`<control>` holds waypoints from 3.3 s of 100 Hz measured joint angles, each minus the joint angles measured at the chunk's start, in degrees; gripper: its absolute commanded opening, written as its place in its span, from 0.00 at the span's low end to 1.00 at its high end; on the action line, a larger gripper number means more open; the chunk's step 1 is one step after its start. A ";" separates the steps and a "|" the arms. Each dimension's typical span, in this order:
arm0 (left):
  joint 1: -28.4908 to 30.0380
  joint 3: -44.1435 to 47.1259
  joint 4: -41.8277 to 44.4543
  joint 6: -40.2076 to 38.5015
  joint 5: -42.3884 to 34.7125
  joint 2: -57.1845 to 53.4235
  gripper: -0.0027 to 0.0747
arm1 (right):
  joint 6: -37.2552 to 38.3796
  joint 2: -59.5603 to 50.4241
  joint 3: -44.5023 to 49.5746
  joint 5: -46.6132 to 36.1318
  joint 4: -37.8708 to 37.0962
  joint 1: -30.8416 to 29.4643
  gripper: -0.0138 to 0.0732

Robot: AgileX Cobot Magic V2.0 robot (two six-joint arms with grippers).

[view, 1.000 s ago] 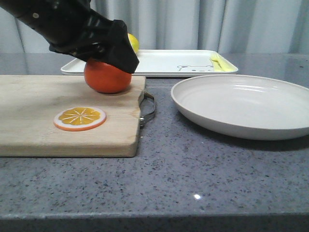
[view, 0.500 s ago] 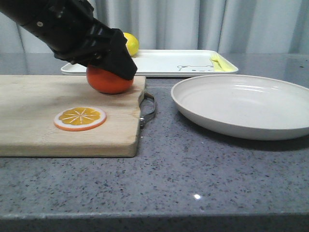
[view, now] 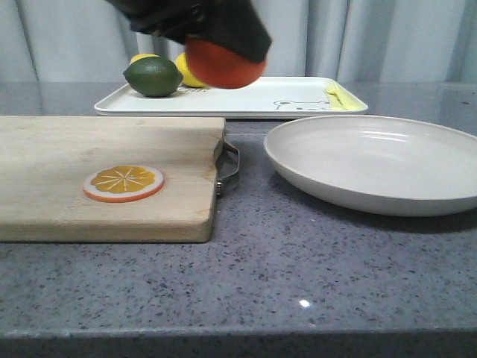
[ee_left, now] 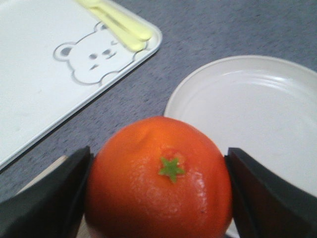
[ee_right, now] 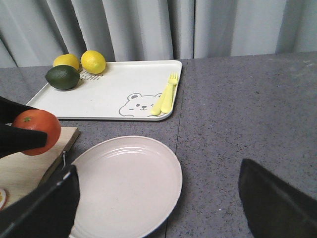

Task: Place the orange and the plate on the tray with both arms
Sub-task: 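Lift the orange with the left gripper and lower it onto the white plate, then open the left gripper and raise it away from the orange, then move the right gripper to the plate rim farthest from the cutting board and grasp it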

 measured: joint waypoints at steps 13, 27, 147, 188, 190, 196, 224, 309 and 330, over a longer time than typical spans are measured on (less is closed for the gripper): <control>-5.39 -2.13 -0.25 0.00 -3.62 1.86 0.27 | 0.00 0.00 0.00 0.00 0.00 0.00 0.90; -9.35 -4.64 -0.41 0.00 -4.91 5.88 0.27 | 0.00 0.00 0.00 0.10 0.00 0.00 0.90; -12.27 -10.61 -1.67 0.00 -4.95 17.53 0.74 | 0.00 0.00 0.00 1.32 0.00 0.00 0.90; -12.27 -5.93 -1.89 0.00 -11.01 6.95 0.74 | 0.00 0.00 0.00 2.51 0.00 0.00 0.90; -12.27 -5.09 -1.89 0.00 -11.76 6.09 0.74 | 0.00 0.00 0.00 2.64 0.00 0.00 0.90; -12.27 -2.29 -1.94 0.00 -13.70 3.63 0.74 | 0.00 0.00 0.00 3.02 0.00 0.00 0.90; -10.50 12.16 -2.03 0.00 -19.20 -11.06 0.74 | 0.00 0.00 0.00 3.85 0.00 0.00 0.90; 10.16 36.09 -2.16 0.00 -19.06 -39.33 0.74 | 0.00 0.87 0.00 4.99 2.04 0.00 0.90; 10.16 36.13 -2.16 0.00 -18.92 -39.22 0.74 | 0.00 10.06 0.10 1.38 4.78 0.00 0.90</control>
